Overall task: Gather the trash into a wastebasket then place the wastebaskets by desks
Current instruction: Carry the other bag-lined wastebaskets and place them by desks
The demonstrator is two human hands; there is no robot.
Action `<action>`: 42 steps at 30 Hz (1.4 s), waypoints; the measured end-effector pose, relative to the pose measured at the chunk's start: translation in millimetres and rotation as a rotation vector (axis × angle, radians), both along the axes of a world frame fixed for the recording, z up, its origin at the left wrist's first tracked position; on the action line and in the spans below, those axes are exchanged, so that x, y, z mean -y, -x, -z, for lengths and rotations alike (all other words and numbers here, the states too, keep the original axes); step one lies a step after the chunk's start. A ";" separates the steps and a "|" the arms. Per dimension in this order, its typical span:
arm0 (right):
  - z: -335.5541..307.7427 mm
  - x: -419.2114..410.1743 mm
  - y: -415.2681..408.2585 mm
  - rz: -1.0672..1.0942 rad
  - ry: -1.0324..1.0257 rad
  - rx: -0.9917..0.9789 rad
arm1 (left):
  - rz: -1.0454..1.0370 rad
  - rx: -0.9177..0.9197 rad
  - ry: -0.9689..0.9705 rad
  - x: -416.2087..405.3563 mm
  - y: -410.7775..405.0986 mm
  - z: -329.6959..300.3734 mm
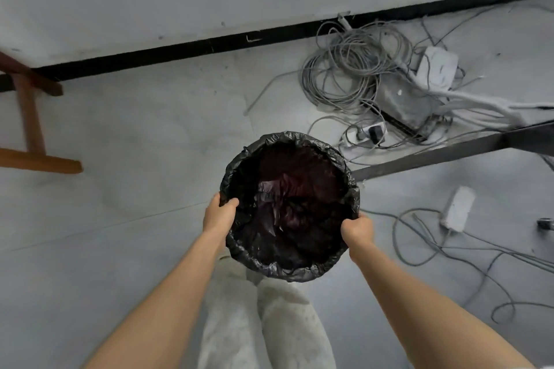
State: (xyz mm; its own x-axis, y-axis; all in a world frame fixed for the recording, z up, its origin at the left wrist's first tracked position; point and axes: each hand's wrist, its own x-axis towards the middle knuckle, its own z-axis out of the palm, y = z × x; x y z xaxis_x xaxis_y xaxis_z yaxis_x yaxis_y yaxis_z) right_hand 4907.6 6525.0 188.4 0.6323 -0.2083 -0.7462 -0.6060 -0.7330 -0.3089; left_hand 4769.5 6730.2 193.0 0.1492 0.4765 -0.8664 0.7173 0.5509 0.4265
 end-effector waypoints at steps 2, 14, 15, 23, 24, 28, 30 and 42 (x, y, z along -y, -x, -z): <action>37.9 -8.4 -16.6 0.016 0.018 0.008 | 0.014 -0.005 0.007 -9.5 -21.9 43.3; 149.9 -21.4 -50.3 0.026 -0.023 -0.071 | 0.166 -0.008 0.127 -24.7 -67.1 152.7; 148.1 -21.8 -50.4 0.037 -0.022 -0.085 | 0.212 -0.027 0.142 -26.1 -70.0 148.2; 67.8 -54.0 -32.9 -0.062 0.006 -0.130 | 0.463 -0.113 0.015 -31.0 -78.9 71.0; 54.0 -58.0 -30.2 -0.063 -0.016 -0.134 | 0.517 -0.107 -0.002 -32.2 -80.5 57.1; -23.8 -63.2 -19.1 0.072 -0.159 -0.091 | 0.789 -0.016 -0.013 -29.3 -99.5 -25.3; -63.4 -58.3 -8.4 0.143 -0.211 -0.074 | 0.922 0.051 -0.030 -17.9 -107.8 -68.0; -247.4 120.6 148.0 0.939 -0.289 0.236 | 1.872 0.304 -0.192 167.1 -64.6 -254.6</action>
